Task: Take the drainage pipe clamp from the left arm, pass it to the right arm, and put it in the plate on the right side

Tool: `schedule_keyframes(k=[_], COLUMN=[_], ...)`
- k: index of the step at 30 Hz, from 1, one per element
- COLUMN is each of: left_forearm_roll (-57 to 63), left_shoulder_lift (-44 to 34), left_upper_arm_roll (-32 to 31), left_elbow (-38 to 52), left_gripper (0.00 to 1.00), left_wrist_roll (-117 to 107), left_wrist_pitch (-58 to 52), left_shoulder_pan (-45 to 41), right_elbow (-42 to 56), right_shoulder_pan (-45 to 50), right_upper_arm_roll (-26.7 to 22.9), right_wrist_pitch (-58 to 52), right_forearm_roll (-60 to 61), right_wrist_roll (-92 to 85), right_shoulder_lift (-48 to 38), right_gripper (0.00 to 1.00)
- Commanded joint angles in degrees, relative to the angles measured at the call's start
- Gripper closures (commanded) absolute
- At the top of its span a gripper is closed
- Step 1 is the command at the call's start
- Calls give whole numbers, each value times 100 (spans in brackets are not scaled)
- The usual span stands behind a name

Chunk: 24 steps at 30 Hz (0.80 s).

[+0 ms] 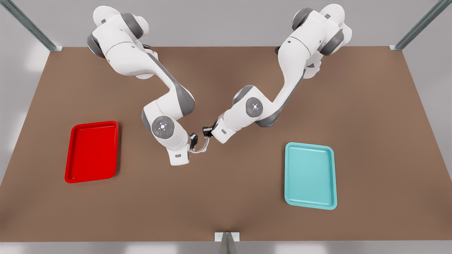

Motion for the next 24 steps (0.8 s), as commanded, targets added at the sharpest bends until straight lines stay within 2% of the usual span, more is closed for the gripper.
schedule_keyframes(k=[1, 2, 3, 10, 12, 17, 19, 22, 24], left_forearm_roll=[-31, -23, 21, 21, 136, 618, 1814, 2061, 2087], left_shoulder_lift=[-10, -10, -19, -45, -116, -590, -1012, -1741, -2752], left_upper_arm_roll=[-4, -4, 4, 31, 40, 40, 39, 48, 566], left_elbow=[2, 2, 11, 2, 2, 2, 2, -6, -841], left_gripper=[79, 59, 0, 0, 0, 0, 0, 0, 0], left_wrist_roll=[-4, 75, 84, 137, 137, 2772, 3125, 3907, 3960], left_wrist_pitch=[6, 6, 15, 24, -187, -3094, -3808, -4309, -4274], left_shoulder_pan=[6, -2, -3, 50, 384, 2132, 2660, 3425, 3057], right_elbow=[7, -1, -1, -28, -72, -967, -1644, -2690, -3121], right_shoulder_pan=[-6, -6, -6, -68, -191, -928, -1394, -2132, -3125], right_upper_arm_roll=[-1, -1, -1, -1, -1, 8, 8, 8, 183], right_wrist_pitch=[89, 98, 98, 36, -192, -298, -228, 317, 642], right_forearm_roll=[-111, -102, -102, -102, -110, -321, -339, -559, -541], right_wrist_roll=[-346, -346, -337, -346, -346, -346, -346, -337, -373], right_shoulder_lift=[-7, -7, -7, -15, -121, -797, -1219, -1791, -1852], right_gripper=[79, 79, 79, 79, 79, 79, 79, 79, 79])
